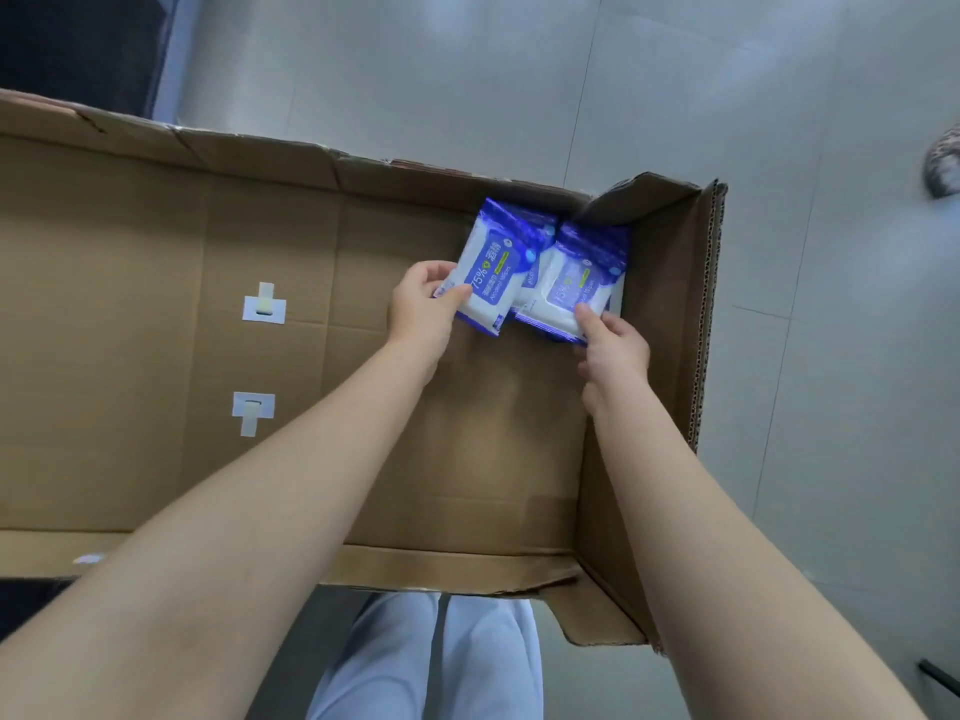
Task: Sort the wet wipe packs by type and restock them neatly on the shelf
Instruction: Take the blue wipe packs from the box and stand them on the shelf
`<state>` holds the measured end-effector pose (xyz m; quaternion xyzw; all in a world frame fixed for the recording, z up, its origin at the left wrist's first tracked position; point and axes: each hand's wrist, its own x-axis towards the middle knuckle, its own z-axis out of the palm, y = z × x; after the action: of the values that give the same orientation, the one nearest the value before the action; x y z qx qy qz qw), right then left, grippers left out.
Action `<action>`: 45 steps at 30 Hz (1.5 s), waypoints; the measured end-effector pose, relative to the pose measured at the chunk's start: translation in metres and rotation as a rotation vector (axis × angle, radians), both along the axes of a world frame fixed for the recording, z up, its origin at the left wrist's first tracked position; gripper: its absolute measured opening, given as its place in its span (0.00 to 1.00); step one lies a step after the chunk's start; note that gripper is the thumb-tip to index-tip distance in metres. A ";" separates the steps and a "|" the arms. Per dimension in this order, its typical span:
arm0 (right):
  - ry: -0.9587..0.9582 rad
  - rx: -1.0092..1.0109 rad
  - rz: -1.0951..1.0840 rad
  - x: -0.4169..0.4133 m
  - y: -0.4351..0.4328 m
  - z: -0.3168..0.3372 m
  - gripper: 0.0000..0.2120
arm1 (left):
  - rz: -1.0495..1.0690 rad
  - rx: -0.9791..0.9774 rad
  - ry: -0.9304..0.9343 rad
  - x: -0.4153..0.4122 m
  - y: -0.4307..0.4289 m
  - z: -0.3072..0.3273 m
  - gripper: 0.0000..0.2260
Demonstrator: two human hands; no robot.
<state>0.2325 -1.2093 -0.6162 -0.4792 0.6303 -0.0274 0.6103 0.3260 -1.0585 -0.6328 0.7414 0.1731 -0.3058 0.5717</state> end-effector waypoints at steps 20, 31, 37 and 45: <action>-0.788 0.380 0.457 -0.077 0.132 0.423 0.15 | 0.722 -0.588 -0.176 -0.166 0.191 0.432 0.17; -0.811 0.391 0.795 -0.065 0.310 0.549 0.14 | 0.885 -0.537 -0.579 -0.227 0.379 0.562 0.08; -0.833 0.529 0.864 -0.072 0.454 0.581 0.19 | 0.898 -0.422 -0.705 -0.260 0.522 0.601 0.06; -0.913 0.409 1.076 -0.069 0.609 0.601 0.09 | 0.973 -0.336 -0.768 -0.277 0.666 0.626 0.09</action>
<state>0.1631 -0.6006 -0.0154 -0.5396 -0.0166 0.1972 0.8183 0.0486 -0.3924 -0.0064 0.5351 0.2223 0.2526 0.7749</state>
